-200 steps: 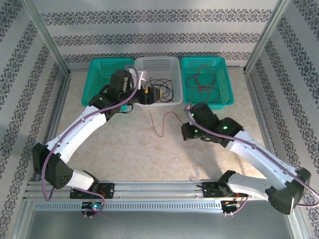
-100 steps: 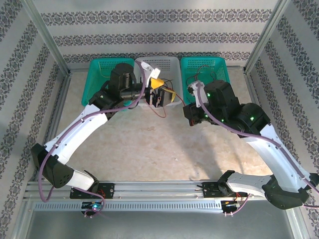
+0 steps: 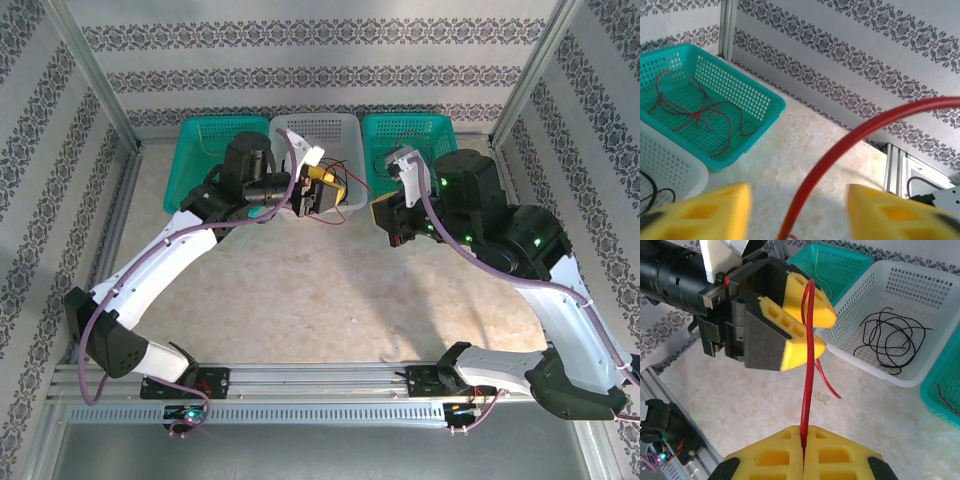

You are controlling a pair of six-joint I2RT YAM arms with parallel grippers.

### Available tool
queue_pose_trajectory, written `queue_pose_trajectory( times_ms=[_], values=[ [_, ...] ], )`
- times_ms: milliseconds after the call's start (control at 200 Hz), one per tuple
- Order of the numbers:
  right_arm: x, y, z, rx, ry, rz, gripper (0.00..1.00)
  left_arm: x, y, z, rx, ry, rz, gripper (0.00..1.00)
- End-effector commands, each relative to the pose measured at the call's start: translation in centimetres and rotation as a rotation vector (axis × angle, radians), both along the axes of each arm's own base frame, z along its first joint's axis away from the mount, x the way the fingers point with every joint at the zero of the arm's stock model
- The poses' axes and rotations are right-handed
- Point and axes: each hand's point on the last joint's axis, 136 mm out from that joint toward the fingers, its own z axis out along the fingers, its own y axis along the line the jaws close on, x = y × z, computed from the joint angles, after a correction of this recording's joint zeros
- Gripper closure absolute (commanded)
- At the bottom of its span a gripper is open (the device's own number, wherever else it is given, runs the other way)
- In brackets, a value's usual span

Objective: Untangle the cables

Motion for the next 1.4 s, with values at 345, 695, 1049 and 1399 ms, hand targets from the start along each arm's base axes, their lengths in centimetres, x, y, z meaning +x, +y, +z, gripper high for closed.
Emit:
queue_pose_trajectory(
  times_ms=[345,695,1049,1399],
  values=[
    [0.9,-1.2,1.3,0.011,-0.054,-0.084,0.94,2.0,-1.7,2.3,-0.165,0.014,0.034,1.0],
    [4.7,-7.9,0.0,0.292,0.027,-0.475,0.24,6.0,2.8,8.3,-0.787,0.205,0.252,1.0],
    [5.0,-1.5,-6.0,0.732,0.154,-0.433,0.15,6.7,6.4,10.6,-1.039,0.222,0.41,1.0],
    [9.8,4.5,-7.0,0.711,0.175,-0.39,0.14,5.8,6.8,11.4,-1.161,0.28,0.418,1.0]
  ],
)
